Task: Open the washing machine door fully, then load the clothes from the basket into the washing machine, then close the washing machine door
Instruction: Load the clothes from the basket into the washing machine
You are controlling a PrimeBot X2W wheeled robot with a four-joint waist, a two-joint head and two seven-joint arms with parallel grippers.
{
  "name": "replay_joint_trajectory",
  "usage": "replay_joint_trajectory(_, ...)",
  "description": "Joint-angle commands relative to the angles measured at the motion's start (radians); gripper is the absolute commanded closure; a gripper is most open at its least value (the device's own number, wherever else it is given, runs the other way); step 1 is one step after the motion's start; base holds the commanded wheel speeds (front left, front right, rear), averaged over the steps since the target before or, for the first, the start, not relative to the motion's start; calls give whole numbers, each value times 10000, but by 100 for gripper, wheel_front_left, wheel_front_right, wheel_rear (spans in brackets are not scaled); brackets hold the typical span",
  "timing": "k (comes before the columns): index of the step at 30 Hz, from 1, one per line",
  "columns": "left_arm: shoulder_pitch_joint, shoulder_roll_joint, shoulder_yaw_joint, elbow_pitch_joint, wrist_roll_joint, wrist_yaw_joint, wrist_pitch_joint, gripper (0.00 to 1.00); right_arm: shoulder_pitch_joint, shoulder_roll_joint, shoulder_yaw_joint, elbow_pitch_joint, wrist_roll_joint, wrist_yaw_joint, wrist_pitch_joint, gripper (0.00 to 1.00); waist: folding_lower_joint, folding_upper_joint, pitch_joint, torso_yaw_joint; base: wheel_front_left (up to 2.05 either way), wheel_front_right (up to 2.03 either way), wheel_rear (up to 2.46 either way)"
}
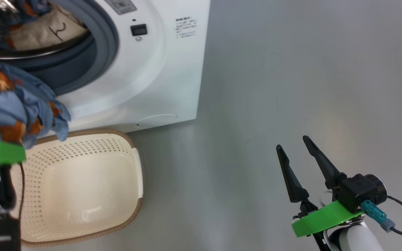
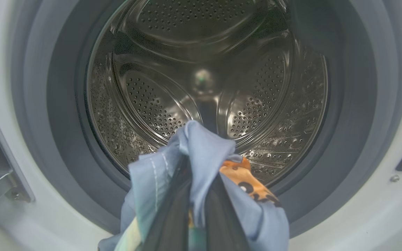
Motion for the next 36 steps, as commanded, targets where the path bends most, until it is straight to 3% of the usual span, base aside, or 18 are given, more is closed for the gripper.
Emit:
replay_joint_trajectory(1,-580,511,228,-33,-22,-45,-63,100,-166,35,247,-264,54,14,-48,0,-1,0,293,-259,0,0,0)
replay_joint_trajectory(9,-2597,1304,-266,1365,182,-57,-61,100,-326,35,333,-408,181,14,-48,0,-1,0,1050,-712,0,0,0)
replay_joint_trajectory(36,-7049,2801,-1747,4604,-87,-68,2,100,-625,36,614,-739,684,14,-48,0,-1,0,3537,-1256,0,0,0)
